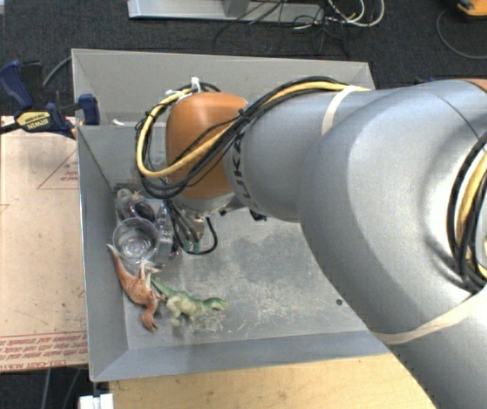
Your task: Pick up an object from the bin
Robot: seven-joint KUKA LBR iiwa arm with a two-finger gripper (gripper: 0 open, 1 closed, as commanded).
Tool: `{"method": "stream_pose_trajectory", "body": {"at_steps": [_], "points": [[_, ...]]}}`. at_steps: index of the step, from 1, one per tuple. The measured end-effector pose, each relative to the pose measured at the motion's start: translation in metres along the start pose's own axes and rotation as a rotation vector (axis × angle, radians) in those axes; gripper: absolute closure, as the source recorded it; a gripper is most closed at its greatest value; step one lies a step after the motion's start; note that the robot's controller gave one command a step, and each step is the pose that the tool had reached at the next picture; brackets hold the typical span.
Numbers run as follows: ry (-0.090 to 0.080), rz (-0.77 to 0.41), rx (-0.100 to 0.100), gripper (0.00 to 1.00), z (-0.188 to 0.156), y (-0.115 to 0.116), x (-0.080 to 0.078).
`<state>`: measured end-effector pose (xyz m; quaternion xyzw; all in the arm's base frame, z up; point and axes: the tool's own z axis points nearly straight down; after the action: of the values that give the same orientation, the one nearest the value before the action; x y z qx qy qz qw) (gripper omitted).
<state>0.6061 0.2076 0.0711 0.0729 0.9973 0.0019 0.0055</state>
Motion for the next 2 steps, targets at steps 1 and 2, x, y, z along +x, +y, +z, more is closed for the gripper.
{"method": "stream_pose_trajectory", "body": {"at_steps": [1,2], "points": [[0.000,0.000,0.000,1.00,0.0000,0.0001,0.0001],[0.000,-0.001,0.000,1.00,-0.0001,0.0002,0.0002]]}}
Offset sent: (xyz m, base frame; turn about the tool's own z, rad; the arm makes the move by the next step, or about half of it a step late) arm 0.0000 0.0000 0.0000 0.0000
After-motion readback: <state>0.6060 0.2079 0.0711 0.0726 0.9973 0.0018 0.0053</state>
